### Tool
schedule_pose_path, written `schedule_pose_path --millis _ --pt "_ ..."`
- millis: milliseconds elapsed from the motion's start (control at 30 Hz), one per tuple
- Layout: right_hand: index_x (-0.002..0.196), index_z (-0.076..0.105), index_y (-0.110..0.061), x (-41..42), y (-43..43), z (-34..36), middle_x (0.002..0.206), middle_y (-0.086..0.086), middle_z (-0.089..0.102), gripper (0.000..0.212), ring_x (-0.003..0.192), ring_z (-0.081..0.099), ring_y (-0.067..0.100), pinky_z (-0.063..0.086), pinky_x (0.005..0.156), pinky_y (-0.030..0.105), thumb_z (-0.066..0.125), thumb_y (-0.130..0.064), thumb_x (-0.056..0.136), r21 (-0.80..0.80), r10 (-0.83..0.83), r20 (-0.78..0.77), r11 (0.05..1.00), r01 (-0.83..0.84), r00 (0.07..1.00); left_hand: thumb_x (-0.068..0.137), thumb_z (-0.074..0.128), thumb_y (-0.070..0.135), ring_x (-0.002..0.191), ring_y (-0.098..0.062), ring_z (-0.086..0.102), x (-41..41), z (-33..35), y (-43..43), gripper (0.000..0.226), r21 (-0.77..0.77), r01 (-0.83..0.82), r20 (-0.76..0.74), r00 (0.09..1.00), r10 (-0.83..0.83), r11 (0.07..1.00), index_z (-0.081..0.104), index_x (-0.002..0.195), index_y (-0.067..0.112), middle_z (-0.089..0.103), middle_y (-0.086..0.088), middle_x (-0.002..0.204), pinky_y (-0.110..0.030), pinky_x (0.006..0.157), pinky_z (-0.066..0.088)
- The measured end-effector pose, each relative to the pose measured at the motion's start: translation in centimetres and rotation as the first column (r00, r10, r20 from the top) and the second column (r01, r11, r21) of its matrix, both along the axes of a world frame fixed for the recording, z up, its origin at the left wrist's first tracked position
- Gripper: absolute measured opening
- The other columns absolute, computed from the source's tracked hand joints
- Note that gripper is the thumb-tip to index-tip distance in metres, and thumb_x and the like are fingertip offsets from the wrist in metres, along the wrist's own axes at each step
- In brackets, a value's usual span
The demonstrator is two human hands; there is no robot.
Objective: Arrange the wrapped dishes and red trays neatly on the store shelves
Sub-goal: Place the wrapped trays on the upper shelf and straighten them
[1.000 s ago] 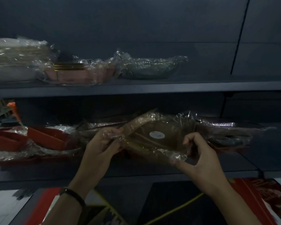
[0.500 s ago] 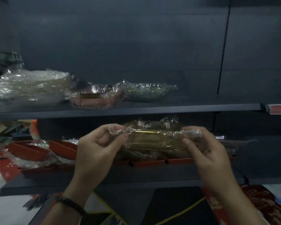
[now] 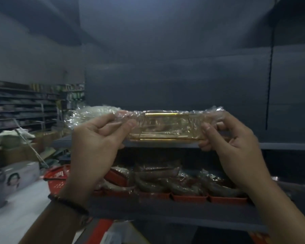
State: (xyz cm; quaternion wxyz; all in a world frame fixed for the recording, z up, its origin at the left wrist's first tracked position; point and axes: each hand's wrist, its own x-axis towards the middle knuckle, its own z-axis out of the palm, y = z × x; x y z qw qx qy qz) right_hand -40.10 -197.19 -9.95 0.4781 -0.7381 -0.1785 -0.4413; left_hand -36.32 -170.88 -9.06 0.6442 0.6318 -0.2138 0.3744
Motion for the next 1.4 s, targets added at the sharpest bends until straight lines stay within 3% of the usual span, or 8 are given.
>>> schedule_pose_path --millis 200,333,467,667,833,967,1200,1400 --pt "0.100 0.068 -0.040 2.3 1.5 4.4 0.095 -0.006 0.075 0.008 0.081 0.077 0.011 0.062 0.075 0.039 0.064 -0.047 0.099 -0.044 -0.008 0.003 0.999 0.008 1.000 0.090 0.082 0.025 0.080 -0.020 0.081 1.1 4.4 1.9 0.018 0.069 -0.038 0.030 0.999 0.036 0.997 0.079 0.105 0.016 0.084 0.004 0.090 -0.033 0.064 0.066" --pt "0.102 0.066 -0.037 6.9 2.1 5.4 0.092 0.000 0.075 0.005 0.082 0.077 0.023 0.064 0.077 0.051 0.065 -0.041 0.101 -0.109 -0.046 -0.030 0.993 0.042 0.999 0.094 0.079 0.029 0.078 -0.028 0.080 5.1 4.7 2.7 0.015 0.159 -0.103 0.014 0.995 0.102 0.982 0.075 0.103 0.018 0.083 0.007 0.085 -0.056 0.071 0.067" --pt "0.099 0.061 -0.030 12.1 2.8 5.7 0.093 0.000 0.074 0.010 0.084 0.074 0.022 0.061 0.078 0.048 0.064 -0.039 0.101 -0.185 -0.100 -0.083 0.979 0.083 0.992 0.095 0.078 0.034 0.077 -0.014 0.080 10.6 3.9 3.4 0.018 0.182 -0.131 0.002 0.991 0.133 0.975 0.073 0.109 0.022 0.083 0.006 0.089 -0.052 0.075 0.067" --pt "0.094 0.062 -0.020 19.4 4.4 5.2 0.090 -0.001 0.073 0.014 0.086 0.068 0.021 0.051 0.075 0.035 0.069 -0.031 0.100 -0.214 -0.182 -0.182 0.967 0.141 0.966 0.094 0.076 0.047 0.097 -0.019 0.081 19.8 1.9 4.5 0.028 0.162 -0.053 -0.085 0.994 0.068 0.985 0.066 0.116 0.033 0.082 0.008 0.112 -0.055 0.088 0.064" --pt "0.101 0.068 -0.024 25.0 5.0 3.3 0.092 -0.003 0.074 0.008 0.087 0.071 0.021 0.057 0.084 0.042 0.069 -0.032 0.100 -0.129 -0.165 -0.252 0.982 0.136 0.953 0.097 0.075 0.038 0.106 -0.010 0.077 25.6 0.5 4.9 0.015 0.209 -0.013 -0.113 0.993 0.037 0.978 0.068 0.109 0.036 0.082 0.009 0.112 -0.045 0.096 0.062" --pt "0.097 0.065 -0.018 28.1 5.1 2.0 0.088 -0.001 0.075 0.011 0.087 0.071 0.022 0.053 0.081 0.036 0.070 -0.028 0.100 -0.139 -0.234 -0.251 0.969 0.204 0.939 0.102 0.070 0.024 0.088 0.004 0.074 28.8 -0.7 4.2 0.009 0.293 -0.075 -0.113 0.987 0.113 0.953 0.064 0.101 0.030 0.080 0.012 0.104 -0.010 0.069 0.051" --pt "0.093 0.074 -0.028 32.0 4.1 1.5 0.090 -0.012 0.074 0.002 0.086 0.070 0.012 0.050 0.078 0.027 0.074 -0.029 0.095 -0.199 -0.332 -0.205 0.935 0.293 0.921 0.099 0.072 0.034 0.098 -0.007 0.074 33.3 -1.1 3.9 0.006 0.352 -0.104 -0.117 0.981 0.155 0.930 0.070 0.103 0.038 0.079 0.012 0.108 -0.028 0.082 0.055" --pt "0.113 0.080 -0.025 32.9 3.9 1.3 0.100 -0.006 0.078 0.021 0.091 0.069 0.013 0.053 0.089 0.028 0.072 -0.034 0.096 -0.270 -0.354 -0.157 0.913 0.305 0.922 0.099 0.071 0.040 0.102 -0.008 0.071 34.8 -1.6 4.4 0.012 0.391 -0.171 -0.092 0.970 0.223 0.904 0.073 0.108 0.032 0.077 0.015 0.107 -0.043 0.100 0.056"
